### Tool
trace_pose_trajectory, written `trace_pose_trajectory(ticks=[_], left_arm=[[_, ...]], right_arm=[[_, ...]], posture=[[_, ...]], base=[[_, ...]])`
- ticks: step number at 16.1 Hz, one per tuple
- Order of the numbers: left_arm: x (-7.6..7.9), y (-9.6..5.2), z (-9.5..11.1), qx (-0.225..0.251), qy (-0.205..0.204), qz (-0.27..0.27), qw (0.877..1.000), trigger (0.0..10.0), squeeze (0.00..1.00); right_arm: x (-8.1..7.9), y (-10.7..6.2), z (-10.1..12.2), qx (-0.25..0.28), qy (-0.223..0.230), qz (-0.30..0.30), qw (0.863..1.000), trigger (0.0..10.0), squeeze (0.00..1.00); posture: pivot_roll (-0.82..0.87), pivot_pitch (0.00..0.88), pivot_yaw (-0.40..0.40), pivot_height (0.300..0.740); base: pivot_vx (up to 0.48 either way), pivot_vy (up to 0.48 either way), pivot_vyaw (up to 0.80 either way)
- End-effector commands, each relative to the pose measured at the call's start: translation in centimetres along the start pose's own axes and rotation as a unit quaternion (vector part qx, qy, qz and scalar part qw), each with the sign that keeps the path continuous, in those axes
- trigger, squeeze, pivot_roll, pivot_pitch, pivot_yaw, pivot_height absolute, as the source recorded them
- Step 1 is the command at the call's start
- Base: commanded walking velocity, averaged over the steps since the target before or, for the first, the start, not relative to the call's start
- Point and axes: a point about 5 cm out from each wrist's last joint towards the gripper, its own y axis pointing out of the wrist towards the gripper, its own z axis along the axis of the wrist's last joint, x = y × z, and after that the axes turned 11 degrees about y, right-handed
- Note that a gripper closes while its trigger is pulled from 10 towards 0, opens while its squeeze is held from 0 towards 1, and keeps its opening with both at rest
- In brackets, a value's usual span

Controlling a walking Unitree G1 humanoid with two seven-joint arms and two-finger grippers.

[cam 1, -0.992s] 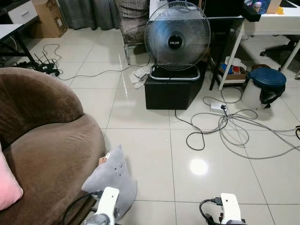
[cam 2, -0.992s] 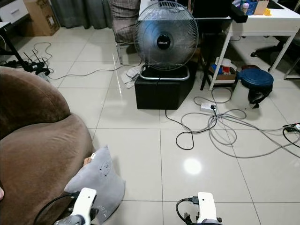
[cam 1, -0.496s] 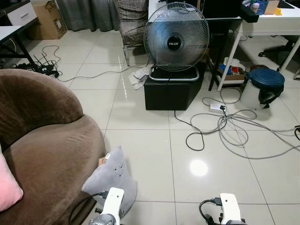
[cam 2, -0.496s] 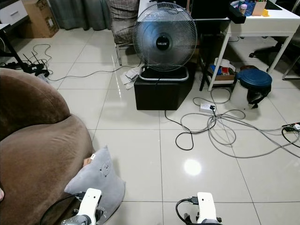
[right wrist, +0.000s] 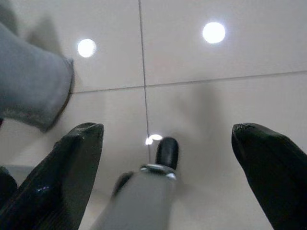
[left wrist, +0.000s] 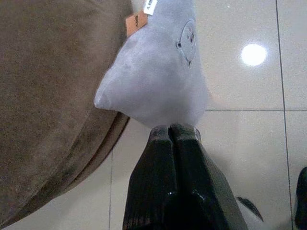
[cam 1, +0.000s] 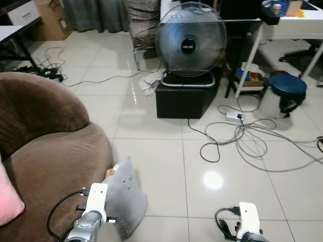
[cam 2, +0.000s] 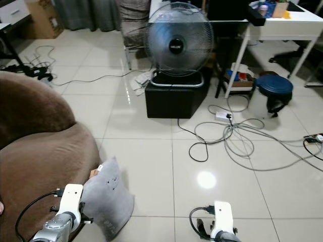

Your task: Move the pillow to the sofa from floor

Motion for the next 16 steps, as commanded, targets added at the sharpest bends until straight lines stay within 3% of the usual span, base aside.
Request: trace_pose_trajectory(ticks=[1, 2, 4, 7, 8, 12, 16], left_arm=[[0.8, 0.0, 0.1, 0.001, 0.02, -0.024, 1.0, 10.0, 0.0], [0.9, 0.0, -0.1, 0.0, 0.028, -0.032, 0.999, 10.0, 0.0], [0.5, -0.2, -0.7, -0.002, 0.047, -0.031, 0.998, 10.0, 0.0], [-0.8, -0.3, 0.2, 0.04, 0.013, -0.017, 0.999, 10.0, 0.0], [-0.8, -0.3, -0.1, 0.032, 0.011, -0.024, 0.999, 10.0, 0.0], [0.2, -0.2, 0.1, 0.04, -0.02, -0.03, 0.999, 10.0, 0.0], [0.8, 0.0, 1.1, 0.049, -0.013, -0.041, 0.998, 10.0, 0.0]], right_arm=[[-3.1, 0.9, 3.3, 0.032, -0.017, 0.029, 0.999, 10.0, 0.0], [-4.2, 1.1, 3.7, 0.029, -0.022, 0.04, 0.999, 10.0, 0.0], [-4.7, 1.2, 3.3, 0.016, -0.021, 0.052, 0.998, 10.0, 0.0], [-5.9, 1.2, 3.3, 0.012, -0.007, 0.085, 0.996, 10.0, 0.0], [-6.0, 1.2, 3.1, 0.006, -0.022, 0.084, 0.996, 10.0, 0.0], [-5.6, 1.2, 2.5, 0.004, -0.009, 0.066, 0.998, 10.0, 0.0], [-4.8, 1.2, 4.1, 0.035, -0.009, 0.037, 0.999, 10.0, 0.0]], posture=[[0.16, 0.0, 0.019, 0.74], [0.19, 0.0, 0.026, 0.74], [0.2, 0.0, 0.056, 0.74], [0.17, 0.0, 0.066, 0.74], [0.16, 0.0, 0.053, 0.74], [0.14, 0.0, 0.014, 0.74], [0.1, 0.0, 0.024, 0.74]], base=[[0.0, 0.0, 0.0], [0.0, 0.0, 0.0], [0.0, 0.0, 0.0], [0.0, 0.0, 0.0], [0.0, 0.0, 0.0], [0.0, 0.0, 0.0], [0.0, 0.0, 0.0]])
